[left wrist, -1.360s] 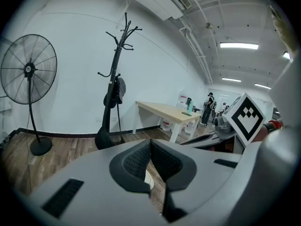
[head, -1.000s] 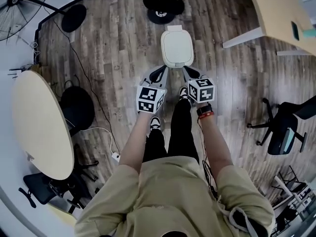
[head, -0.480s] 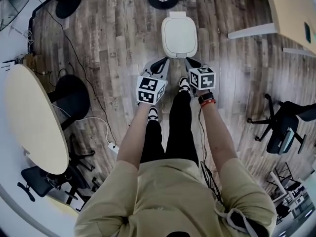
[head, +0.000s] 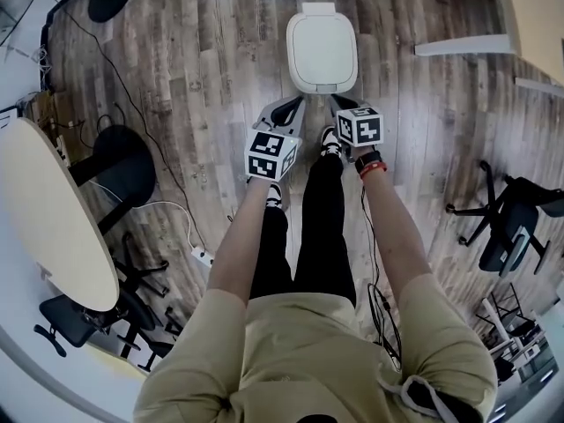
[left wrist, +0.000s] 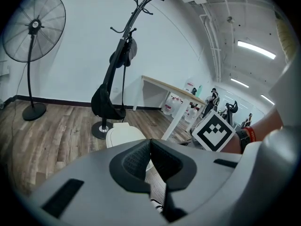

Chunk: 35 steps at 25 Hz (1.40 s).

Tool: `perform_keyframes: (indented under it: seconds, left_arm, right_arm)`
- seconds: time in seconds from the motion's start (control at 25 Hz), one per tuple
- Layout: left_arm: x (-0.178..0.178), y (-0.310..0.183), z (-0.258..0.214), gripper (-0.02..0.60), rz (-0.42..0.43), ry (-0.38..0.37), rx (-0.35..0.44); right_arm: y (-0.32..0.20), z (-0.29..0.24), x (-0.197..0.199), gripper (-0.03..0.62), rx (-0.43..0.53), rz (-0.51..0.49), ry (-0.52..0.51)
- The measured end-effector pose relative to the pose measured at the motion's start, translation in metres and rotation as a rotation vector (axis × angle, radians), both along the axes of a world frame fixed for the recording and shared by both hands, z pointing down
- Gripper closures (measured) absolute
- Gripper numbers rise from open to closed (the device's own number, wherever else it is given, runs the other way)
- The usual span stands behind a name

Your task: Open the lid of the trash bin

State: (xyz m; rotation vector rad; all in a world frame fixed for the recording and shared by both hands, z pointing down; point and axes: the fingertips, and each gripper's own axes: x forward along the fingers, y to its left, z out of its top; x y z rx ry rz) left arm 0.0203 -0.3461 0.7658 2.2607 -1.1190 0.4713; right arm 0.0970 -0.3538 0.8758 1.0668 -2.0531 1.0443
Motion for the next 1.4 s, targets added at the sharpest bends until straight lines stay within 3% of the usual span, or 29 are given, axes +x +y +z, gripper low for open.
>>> perform_keyframes:
  seconds: [0.76,1.4]
  left_arm:
    - [0.004,-0.025,0.105,0.557,0.047,-0.009,-0.037]
    - [-0.010,-0.028,0.124,0.557,0.011,0.011,-0.066]
  right_arm:
    - [-0.029,0.115,0.000,0.580,-0.107,0.025,0.060]
    - [-0.025,0.148,-0.007,0.580,-0.193,0.050,0.057]
